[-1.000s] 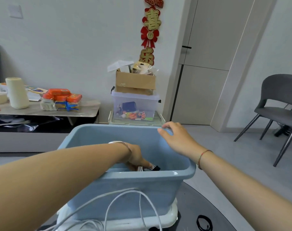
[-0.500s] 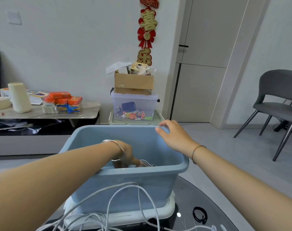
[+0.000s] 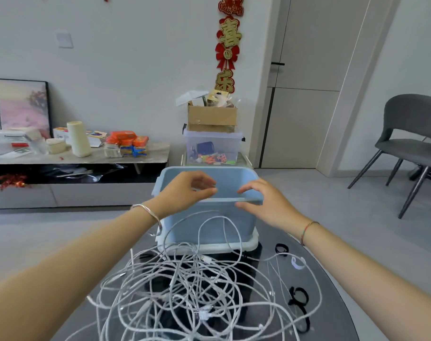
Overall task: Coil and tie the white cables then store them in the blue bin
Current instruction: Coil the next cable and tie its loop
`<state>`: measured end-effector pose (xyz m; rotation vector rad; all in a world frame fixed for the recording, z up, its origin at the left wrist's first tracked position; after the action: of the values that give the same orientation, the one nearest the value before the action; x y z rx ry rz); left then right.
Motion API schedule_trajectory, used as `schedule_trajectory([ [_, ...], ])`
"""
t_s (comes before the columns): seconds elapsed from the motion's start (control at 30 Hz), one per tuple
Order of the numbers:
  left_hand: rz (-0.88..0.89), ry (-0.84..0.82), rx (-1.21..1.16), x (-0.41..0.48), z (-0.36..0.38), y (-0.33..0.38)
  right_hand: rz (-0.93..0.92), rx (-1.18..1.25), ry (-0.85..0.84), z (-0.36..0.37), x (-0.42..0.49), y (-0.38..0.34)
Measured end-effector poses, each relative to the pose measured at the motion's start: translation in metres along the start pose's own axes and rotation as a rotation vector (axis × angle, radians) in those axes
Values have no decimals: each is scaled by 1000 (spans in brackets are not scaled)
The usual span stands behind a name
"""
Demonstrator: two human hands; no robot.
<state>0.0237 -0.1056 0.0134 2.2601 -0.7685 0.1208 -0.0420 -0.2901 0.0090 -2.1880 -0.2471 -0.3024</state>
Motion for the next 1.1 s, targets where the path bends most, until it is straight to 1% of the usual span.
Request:
schedule_trajectory([
  [0.07,22,35,8,-27,-2,4,-15,1,-36,12,-21,-4],
  [0.1,23,26,29,-40,-1,3,-2,-8,-72,19,-30,-5],
  [0.23,-7,-42,215,-92,9,-11,97,-65,-258,52,-64,-4],
  [0.37,-47,-3,302,-126,14,-25,166,-20,-382,81,-80,-3],
  [0.43,-133,24,264,-134,19,-33,171,11,-391,93,-83,-6],
  [0.53,-341,5,33,-134,30,-45,174,43,-385,106,-84,-10],
  [0.57,-402,-18,-55,-134,33,-47,166,36,-372,109,-83,-12],
  [0.6,-425,-26,-126,-133,33,-46,156,29,-340,109,-80,-13],
  [0.7,-360,19,-257,-123,17,-34,119,68,-137,94,-70,-19],
  [0.77,-276,43,-272,-115,-4,-15,55,127,-6,74,-61,-32],
  [0.83,-188,65,-274,-105,-27,9,-38,165,72,53,-50,-52],
  [0.9,-119,88,-285,-95,-49,31,-115,164,107,38,-38,-70],
  [0.97,-43,104,-265,-86,-68,51,-145,146,127,27,-25,-87],
  [1.03,3,129,-265,-79,-87,67,-190,120,179,13,-10,-105],
  [1.1,30,160,-304,-73,-102,78,-230,149,229,-4,1,-127],
])
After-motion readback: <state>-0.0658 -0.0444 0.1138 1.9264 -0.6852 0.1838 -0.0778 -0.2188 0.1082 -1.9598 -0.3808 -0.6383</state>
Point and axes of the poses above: each hand's wrist, its own x-axis towards the middle knuckle, its own z-axis out of the palm, y = z × x, the point moved 5 cm from there along x, towards the middle knuckle, and after that the axes turned 14 degrees about x, right-handed, at the moved point
